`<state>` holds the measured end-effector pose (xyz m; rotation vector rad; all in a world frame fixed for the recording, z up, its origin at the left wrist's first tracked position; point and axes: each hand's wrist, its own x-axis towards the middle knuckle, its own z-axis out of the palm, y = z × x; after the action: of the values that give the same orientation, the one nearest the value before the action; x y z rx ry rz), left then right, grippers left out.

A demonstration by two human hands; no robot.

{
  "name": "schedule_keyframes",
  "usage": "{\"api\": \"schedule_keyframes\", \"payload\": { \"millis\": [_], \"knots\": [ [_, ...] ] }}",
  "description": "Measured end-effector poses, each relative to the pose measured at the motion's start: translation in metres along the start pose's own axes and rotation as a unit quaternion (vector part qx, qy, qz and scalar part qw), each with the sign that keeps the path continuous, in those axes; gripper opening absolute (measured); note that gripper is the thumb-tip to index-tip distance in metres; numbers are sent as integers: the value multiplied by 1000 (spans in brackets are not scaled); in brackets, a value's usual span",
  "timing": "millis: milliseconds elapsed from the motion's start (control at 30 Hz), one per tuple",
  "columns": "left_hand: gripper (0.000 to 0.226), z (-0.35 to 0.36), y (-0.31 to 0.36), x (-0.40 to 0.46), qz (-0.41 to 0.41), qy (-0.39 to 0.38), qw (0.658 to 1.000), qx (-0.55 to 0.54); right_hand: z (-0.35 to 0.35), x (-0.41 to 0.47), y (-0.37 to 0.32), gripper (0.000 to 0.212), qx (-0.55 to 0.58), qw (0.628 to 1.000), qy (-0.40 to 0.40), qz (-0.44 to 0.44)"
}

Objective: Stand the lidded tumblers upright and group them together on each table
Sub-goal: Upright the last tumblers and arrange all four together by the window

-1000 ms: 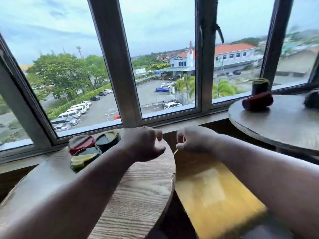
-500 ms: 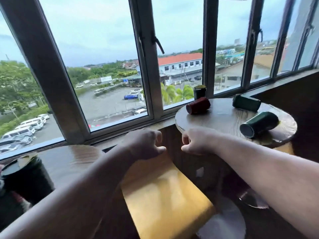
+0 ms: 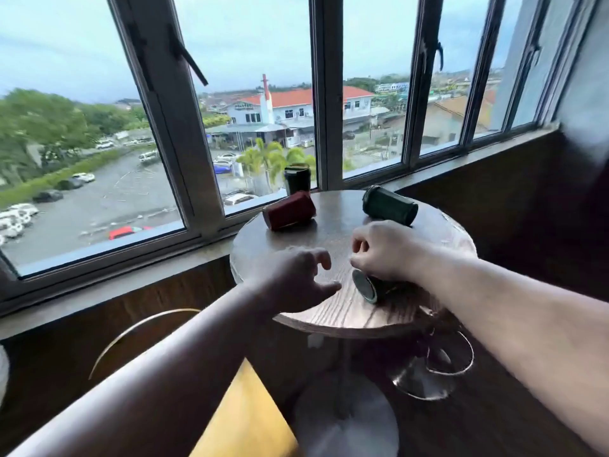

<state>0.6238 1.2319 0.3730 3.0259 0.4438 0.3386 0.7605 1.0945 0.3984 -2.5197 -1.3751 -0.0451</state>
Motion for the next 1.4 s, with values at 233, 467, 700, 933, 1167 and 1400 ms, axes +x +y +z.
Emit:
{"api": "schedule_keyframes", "payload": {
  "millis": [233, 467, 700, 933, 1167, 1400],
  "knots": [
    [62, 31, 35, 92, 58, -42, 995, -69, 1, 38, 95, 19, 21, 995, 7, 98],
    [80, 53, 55, 140, 56, -150, 980, -114, 11, 73, 151, 25, 139, 975, -114, 131],
    [87, 53, 71, 151, 18, -220, 971, -96, 24, 100, 179, 31, 323, 898, -284, 89],
    [76, 56, 77, 152, -86, -229, 954, -174, 35, 127, 195, 38, 340, 855, -391, -12],
    [68, 62, 76, 156, -180, -108, 930, -302, 22, 149, 201, 48, 413, 820, -397, -24],
    [80, 72, 72, 166, -218, 94, 901, -362, 3, 181, 190, 24, 446, 839, -298, -91]
  ]
}}
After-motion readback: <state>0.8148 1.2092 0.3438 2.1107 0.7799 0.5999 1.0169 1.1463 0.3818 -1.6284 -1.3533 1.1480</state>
